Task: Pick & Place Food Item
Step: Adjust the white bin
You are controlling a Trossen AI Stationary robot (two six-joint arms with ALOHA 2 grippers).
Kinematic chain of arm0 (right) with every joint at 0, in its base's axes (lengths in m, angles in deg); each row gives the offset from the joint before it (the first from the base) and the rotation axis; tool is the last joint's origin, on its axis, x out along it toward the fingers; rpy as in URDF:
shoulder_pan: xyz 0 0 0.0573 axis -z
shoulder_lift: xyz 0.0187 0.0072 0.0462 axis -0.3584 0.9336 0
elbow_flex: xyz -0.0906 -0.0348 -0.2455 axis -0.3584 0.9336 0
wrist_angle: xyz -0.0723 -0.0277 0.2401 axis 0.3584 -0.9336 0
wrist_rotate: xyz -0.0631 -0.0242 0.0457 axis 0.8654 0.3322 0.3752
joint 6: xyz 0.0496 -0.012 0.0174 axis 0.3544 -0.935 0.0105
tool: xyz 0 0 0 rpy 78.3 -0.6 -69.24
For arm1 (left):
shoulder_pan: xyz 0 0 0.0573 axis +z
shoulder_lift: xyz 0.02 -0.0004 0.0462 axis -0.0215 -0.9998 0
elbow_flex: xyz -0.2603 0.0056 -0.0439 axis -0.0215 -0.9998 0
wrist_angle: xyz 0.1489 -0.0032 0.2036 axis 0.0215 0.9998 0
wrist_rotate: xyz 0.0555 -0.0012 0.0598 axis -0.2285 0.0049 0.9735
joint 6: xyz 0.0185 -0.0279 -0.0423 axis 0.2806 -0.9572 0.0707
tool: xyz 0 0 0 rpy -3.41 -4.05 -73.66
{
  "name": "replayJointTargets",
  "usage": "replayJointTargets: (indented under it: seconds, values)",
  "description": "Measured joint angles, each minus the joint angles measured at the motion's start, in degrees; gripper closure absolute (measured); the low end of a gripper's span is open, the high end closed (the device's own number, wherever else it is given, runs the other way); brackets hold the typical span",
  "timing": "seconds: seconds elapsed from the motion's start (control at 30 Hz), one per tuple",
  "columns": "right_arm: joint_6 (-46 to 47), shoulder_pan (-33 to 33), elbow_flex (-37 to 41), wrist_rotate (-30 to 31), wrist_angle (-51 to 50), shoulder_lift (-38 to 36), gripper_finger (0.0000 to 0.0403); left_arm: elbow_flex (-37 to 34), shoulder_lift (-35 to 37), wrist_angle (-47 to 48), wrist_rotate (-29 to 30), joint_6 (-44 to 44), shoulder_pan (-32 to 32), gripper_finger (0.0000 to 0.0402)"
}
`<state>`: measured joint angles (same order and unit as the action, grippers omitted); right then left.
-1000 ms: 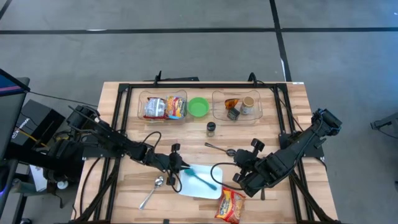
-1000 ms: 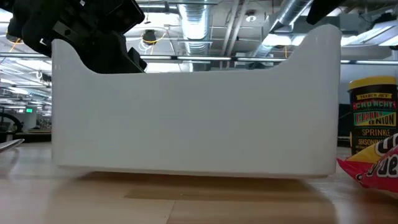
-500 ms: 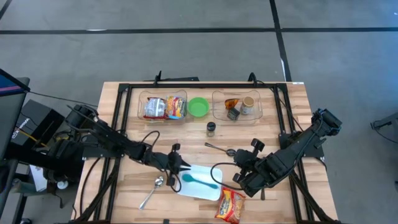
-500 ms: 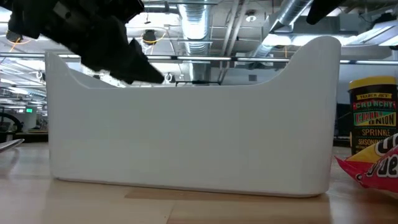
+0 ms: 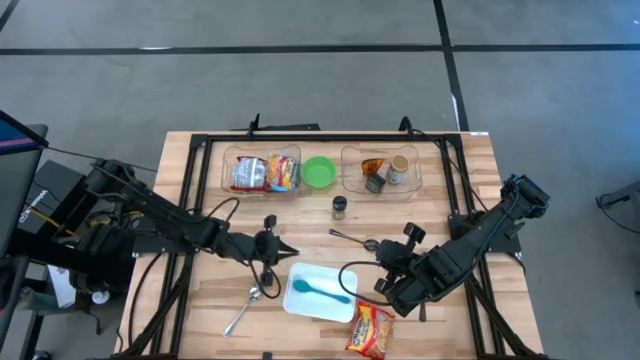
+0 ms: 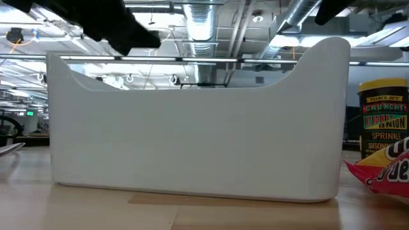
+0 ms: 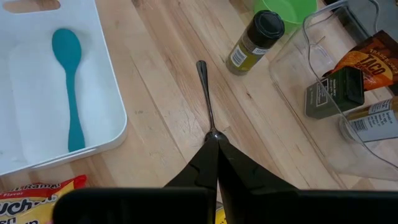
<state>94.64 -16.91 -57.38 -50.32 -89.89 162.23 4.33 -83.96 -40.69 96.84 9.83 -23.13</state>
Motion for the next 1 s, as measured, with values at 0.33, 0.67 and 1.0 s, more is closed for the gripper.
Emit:
replayJointTargets:
  seconds: [0.33, 0.67, 1.0]
  values:
    - [-8.9, 0.0, 0.02, 0.02, 8.31, 0.33, 0.04, 0.04, -4.33, 7.5, 0.27, -1.8, 4.51, 0.0401]
    - [-14.83, 0.04, 2.95, 0.0, 16.73, 0.27, 0.04, 0.04, -9.86, 7.72, -6.41, -1.71, 5.75, 0.0401]
    - [-21.03, 0.25, 12.27, -0.17, 33.04, 0.28, 0.04, 0.04, -10.07, 7.25, -12.35, -1.77, 5.75, 0.0401]
